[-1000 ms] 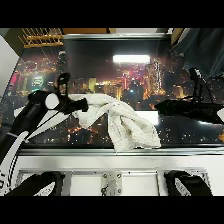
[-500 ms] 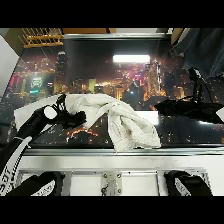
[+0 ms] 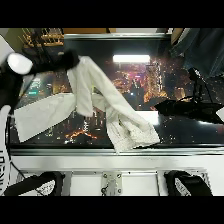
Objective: Fold the clothes and pants, and hang the long-sleeved shirts on hangers.
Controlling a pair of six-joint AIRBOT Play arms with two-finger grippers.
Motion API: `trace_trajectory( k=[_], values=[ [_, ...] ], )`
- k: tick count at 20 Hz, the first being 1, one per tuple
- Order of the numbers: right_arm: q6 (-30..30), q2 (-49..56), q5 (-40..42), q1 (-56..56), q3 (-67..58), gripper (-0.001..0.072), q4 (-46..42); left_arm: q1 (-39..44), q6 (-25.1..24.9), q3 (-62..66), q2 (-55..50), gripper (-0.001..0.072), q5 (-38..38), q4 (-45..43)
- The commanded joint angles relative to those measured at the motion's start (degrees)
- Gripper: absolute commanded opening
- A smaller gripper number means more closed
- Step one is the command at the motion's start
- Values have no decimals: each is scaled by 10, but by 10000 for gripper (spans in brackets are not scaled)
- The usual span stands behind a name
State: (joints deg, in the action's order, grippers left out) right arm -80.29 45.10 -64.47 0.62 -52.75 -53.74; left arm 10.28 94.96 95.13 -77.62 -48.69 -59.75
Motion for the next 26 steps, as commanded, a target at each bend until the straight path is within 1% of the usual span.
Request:
trace_trajectory(
  k=[1, 2, 3, 4, 5, 6, 7, 8, 10, 11, 12, 14, 16, 19, 20, 22, 25, 26],
  values=[
    [0, 0, 0, 0, 0, 23, 0, 38, -17, 261, -125, 28, 30, -35],
    [0, 0, 0, 0, 0, 24, 0, 49, -16, 297, -164, 29, 56, -37],
    [0, 0, 0, 0, 0, 23, 0, 60, -15, 297, -192, 30, 100, -35],
    [0, 0, 2, 0, 0, 23, -2, 70, -16, 264, -207, 41, 144, -35],
    [0, 0, 7, 0, 0, 24, -2, 76, -15, 221, -211, 308, 171, -32],
    [0, 0, 13, 0, 0, 24, -2, 77, -12, 177, -211, 620, 166, -32],
    [0, 0, 16, 0, 0, 23, -2, 73, -11, 155, -211, 692, 132, -33],
    [0, 0, 16, 0, 0, 24, -2, 63, -9, 143, -209, 679, 82, -32],
    [0, 0, 15, 0, 0, 24, -2, 24, 11, 124, -195, 678, -38, -33],
    [0, 0, 15, 0, 0, 24, -2, 5, 11, 100, -179, 679, -78, -37],
    [0, 0, 15, 0, 0, 23, -2, -12, 11, 56, -153, 678, -97, -51],
    [0, 0, 15, 0, 0, 24, -2, -35, 18, -70, -83, 679, -101, -90],
    [0, 3, 15, 0, 0, 27, -2, -47, 37, -212, -14, 679, -112, -93],
    [0, 18, 15, -1, 0, 27, -6, -27, 38, -400, 66, 679, -120, -91],
    [0, 25, 15, -1, 0, 27, -4, -10, 49, -452, 86, 679, -113, -91],
    [0, 37, 15, -1, 0, 27, 2, 28, 88, -525, 113, 679, -70, -79],
    [0, 46, 14, 0, 0, 27, 21, 80, 87, -574, 107, 679, 21, 27],
    [0, 46, 14, 0, 0, 27, 25, 99, 85, -574, 92, 679, 33, 43]
  ],
)
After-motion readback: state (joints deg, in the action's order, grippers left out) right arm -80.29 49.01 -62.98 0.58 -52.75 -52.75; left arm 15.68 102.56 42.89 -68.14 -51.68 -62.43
